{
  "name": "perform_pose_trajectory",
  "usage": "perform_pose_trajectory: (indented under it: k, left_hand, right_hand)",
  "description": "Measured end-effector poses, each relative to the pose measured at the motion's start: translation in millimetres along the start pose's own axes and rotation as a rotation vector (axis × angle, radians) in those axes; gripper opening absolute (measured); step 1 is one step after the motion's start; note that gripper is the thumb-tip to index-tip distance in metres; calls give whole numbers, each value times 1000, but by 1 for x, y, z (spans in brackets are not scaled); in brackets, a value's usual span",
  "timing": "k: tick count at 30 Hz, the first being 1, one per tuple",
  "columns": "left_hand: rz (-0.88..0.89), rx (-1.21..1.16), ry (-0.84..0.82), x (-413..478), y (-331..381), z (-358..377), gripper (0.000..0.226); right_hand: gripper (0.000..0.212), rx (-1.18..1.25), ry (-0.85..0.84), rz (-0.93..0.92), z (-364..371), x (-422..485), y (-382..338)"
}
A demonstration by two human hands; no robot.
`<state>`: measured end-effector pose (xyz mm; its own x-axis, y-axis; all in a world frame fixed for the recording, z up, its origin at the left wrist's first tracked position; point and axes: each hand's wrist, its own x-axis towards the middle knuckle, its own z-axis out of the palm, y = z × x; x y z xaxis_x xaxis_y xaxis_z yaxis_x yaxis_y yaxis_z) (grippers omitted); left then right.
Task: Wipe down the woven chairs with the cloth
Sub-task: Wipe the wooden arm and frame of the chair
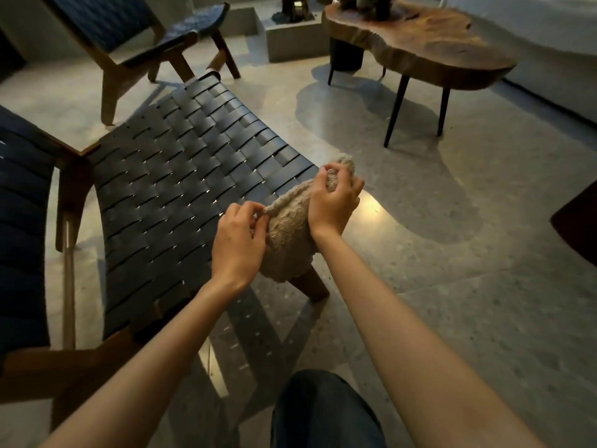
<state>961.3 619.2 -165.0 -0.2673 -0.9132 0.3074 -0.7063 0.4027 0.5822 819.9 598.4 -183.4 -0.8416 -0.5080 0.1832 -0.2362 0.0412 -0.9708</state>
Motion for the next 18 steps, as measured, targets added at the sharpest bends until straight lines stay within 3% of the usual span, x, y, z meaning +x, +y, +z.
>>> perform_pose_trajectory:
  k: [3,7,9,13,18]
  left_hand:
    - [45,-51,-44,1,4,0,21]
    - [127,-55,-63,-1,10,0,19]
    - [115,-39,-50,-3,7,0,18]
    - [70,-5,-66,-10,-5,-7,17]
    - [30,6,-87,-17,-12,-14,17]
  right_hand:
    - [22,25,33,91,-4,16,-6]
    - [28,-190,-79,-289,-17,17,0]
    - [28,-211,-81,-384,-16,4,7]
    - [33,-75,-10,-324,-6,-19,7]
    - [52,-138,-31,-176,-3,-33,5]
